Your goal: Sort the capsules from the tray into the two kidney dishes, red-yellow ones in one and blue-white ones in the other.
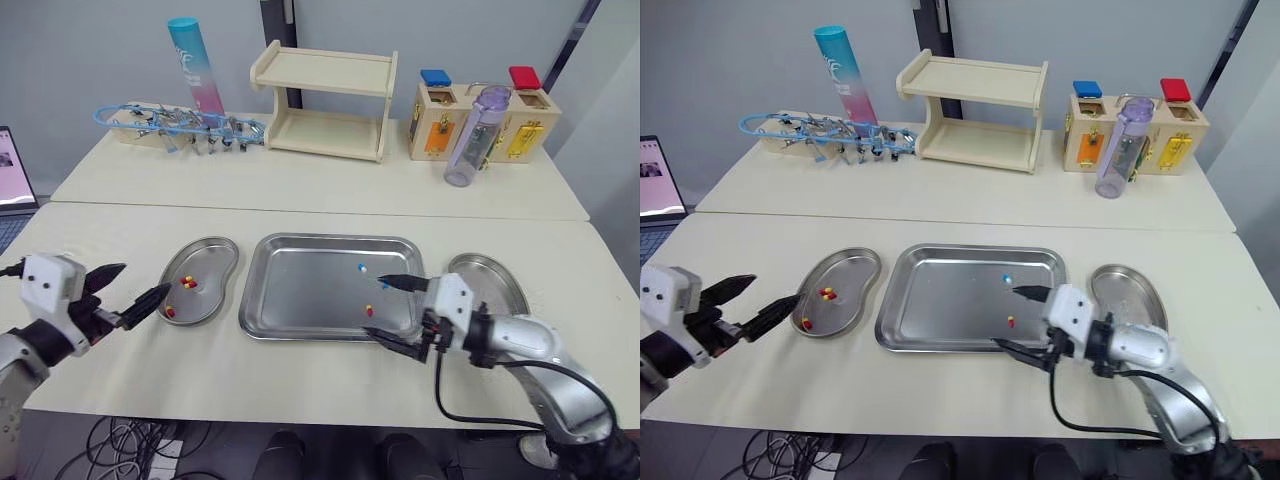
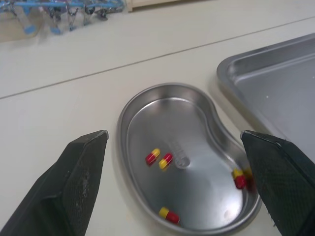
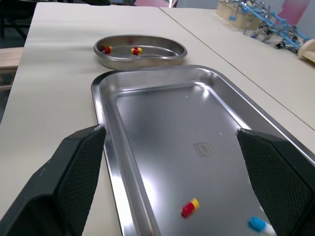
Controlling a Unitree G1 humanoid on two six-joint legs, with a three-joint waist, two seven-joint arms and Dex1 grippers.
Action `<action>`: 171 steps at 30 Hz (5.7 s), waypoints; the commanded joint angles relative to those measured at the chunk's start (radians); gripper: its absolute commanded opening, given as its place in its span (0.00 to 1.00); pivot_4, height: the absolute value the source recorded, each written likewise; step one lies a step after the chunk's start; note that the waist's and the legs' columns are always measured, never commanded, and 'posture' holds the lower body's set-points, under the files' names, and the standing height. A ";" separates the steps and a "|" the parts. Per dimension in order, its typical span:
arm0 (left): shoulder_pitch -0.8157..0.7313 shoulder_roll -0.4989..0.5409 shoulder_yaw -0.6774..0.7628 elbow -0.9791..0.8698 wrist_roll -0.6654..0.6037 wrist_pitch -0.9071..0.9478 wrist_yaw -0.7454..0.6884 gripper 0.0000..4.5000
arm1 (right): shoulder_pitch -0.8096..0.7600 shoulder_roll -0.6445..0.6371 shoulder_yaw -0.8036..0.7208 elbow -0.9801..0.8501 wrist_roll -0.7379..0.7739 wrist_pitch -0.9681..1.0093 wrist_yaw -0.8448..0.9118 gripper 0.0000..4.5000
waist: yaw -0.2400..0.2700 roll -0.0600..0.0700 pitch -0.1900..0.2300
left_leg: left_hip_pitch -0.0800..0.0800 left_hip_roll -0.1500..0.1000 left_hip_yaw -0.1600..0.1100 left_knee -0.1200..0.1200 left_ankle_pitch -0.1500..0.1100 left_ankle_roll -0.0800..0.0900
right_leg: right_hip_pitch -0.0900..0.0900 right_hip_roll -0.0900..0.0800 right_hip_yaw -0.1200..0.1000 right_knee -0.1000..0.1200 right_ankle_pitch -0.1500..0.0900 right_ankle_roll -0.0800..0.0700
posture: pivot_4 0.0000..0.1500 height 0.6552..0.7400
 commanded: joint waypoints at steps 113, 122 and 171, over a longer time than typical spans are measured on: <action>-0.820 -0.360 -1.002 0.368 0.353 -0.167 -0.346 0.68 | 0.500 0.087 0.028 -0.226 -0.213 -0.096 -0.214 1.00 | -0.002 -0.005 -0.002 | 0.000 0.000 0.000 0.004 0.000 0.000 | 0.002 0.001 0.000 0.001 0.000 0.000 | 1.00 1.00; -0.774 -0.432 -1.015 0.397 0.418 -0.178 -0.256 0.68 | 0.488 0.083 0.030 -0.242 -0.210 -0.064 -0.221 1.00 | 0.000 -0.005 -0.002 | 0.000 0.000 0.000 0.004 0.000 0.000 | 0.002 0.001 0.000 0.001 0.000 0.000 | 1.00 1.00; -0.625 -0.197 -0.609 0.023 0.118 -0.008 -0.249 0.07 | 0.340 0.059 0.047 -0.177 -0.168 -0.055 -0.156 1.00 | -0.008 -0.002 -0.004 | 0.000 0.000 -0.001 0.004 0.000 0.000 | 0.002 0.001 0.000 0.002 0.000 0.000 | 1.00 1.00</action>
